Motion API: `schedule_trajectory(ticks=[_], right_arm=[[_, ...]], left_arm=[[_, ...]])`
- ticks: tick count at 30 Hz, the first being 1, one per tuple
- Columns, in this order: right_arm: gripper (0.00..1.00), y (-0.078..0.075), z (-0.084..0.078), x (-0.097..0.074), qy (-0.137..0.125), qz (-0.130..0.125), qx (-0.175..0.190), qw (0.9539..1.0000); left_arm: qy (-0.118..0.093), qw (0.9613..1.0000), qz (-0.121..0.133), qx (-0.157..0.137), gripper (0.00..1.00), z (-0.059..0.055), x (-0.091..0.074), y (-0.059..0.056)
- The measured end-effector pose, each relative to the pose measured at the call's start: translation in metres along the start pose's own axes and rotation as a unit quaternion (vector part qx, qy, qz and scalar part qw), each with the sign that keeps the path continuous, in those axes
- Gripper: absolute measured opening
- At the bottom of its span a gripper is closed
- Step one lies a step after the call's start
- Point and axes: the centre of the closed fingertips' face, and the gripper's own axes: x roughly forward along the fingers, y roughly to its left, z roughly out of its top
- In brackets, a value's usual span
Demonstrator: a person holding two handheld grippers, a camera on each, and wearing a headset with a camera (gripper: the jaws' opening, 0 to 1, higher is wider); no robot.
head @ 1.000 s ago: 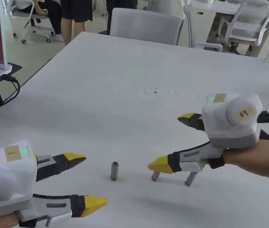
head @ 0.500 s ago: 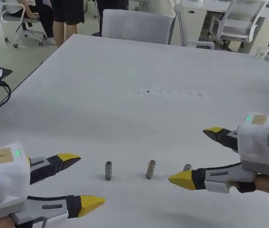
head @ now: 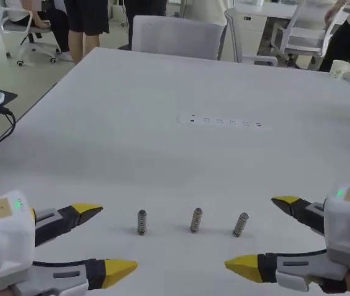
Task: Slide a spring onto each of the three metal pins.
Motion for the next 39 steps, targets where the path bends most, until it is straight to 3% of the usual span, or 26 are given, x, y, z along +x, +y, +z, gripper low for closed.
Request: schedule_trajectory(ticks=[2,6,9,13,21,23,30,39], right_arm=[[0.94,0.004,-0.003,-0.001,-0.014,0.015,-0.001,0.9998],[0.94,0.006,-0.019,-0.004,-0.018,0.030,0.006,0.9994],[0.95,0.003,-0.031,-0.004,-0.010,0.019,0.008,0.9997],[0.96,-0.002,-0.034,-0.005,-0.028,0.003,0.024,0.9993],[0.98,-0.009,-0.032,-0.007,-0.050,-0.012,0.036,0.9980],[0.97,-0.007,-0.034,-0.006,-0.041,-0.010,0.029,0.9987],[0.98,-0.005,-0.025,-0.006,-0.050,-0.007,0.021,0.9985],[0.99,-0.006,-0.027,-0.003,-0.050,-0.006,0.025,0.9984]], left_arm=[[-0.001,1.0000,0.000,-0.003,0.62,-0.001,-0.001,0.000],[0.002,1.0000,0.001,-0.006,0.62,-0.004,-0.002,0.001],[0.005,1.0000,0.001,-0.007,0.63,-0.008,-0.003,0.000],[0.008,0.9999,0.002,-0.015,0.63,-0.016,-0.001,0.001],[0.009,0.9995,0.002,-0.030,0.64,-0.023,0.007,0.000],[0.007,0.9995,0.003,-0.031,0.64,-0.023,0.007,0.001],[0.003,0.9995,0.004,-0.032,0.64,-0.020,0.008,0.000],[0.007,0.9996,0.004,-0.027,0.64,-0.020,0.007,0.001]])
